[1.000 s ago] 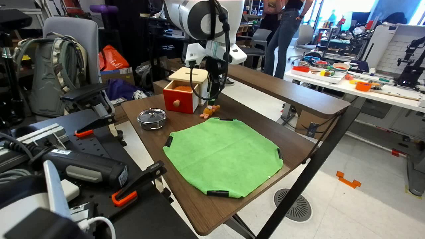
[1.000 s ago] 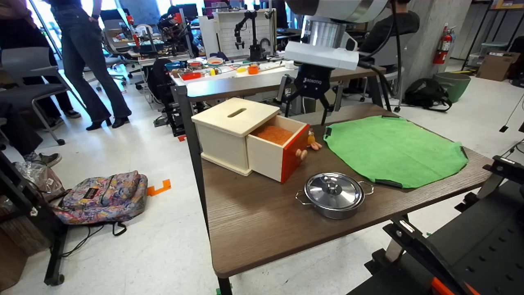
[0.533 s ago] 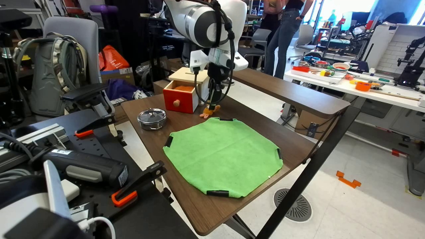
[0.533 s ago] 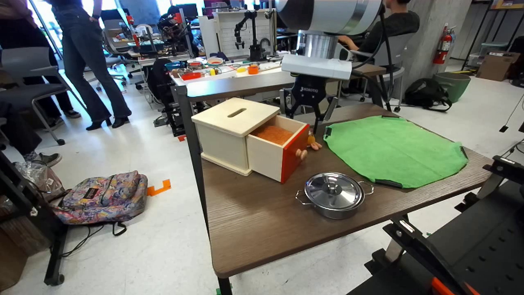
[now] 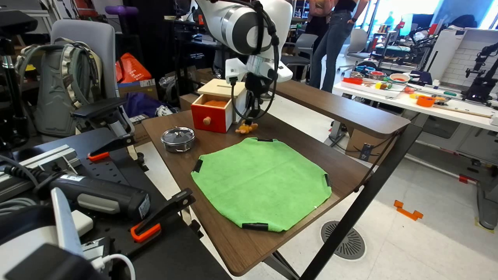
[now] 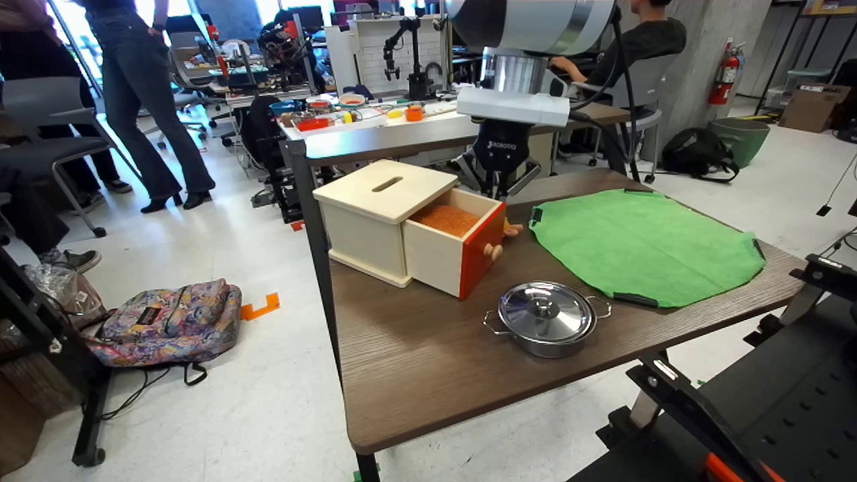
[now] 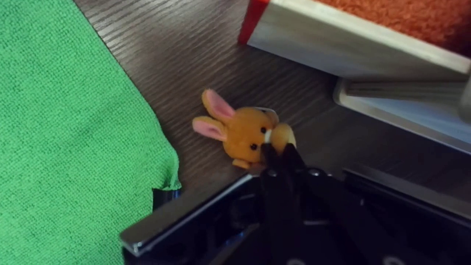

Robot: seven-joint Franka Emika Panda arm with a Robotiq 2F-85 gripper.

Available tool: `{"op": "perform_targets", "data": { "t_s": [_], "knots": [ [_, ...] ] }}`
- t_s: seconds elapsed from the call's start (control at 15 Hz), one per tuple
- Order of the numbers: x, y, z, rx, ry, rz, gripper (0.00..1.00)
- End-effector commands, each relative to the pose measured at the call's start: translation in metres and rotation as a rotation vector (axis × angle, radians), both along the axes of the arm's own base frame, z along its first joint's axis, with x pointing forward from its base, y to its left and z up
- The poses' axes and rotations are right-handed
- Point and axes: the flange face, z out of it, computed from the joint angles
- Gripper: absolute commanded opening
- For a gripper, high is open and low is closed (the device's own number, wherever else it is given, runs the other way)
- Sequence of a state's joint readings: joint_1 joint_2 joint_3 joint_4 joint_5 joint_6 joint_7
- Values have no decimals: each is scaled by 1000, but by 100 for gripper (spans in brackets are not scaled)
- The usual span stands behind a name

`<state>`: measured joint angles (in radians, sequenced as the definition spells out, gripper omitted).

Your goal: Move the orange toy to the right, move it back to the left and slide the green cloth to the left

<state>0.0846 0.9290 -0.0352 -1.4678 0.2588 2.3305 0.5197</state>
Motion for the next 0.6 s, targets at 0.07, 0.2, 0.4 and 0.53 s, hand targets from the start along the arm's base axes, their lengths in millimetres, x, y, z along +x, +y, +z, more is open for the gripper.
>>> {"op": "perform_targets", "data": {
  "t_s": [0.07,0.2,0.4,0.53],
  "knots": [
    [6,7,3,-33,-3,9,1],
    [3,9,10,-35,-16,7,0],
    [-6,14,20,-27,-26,16,1],
    [-18,17,31,-18,-28,18,1]
  ]
}}
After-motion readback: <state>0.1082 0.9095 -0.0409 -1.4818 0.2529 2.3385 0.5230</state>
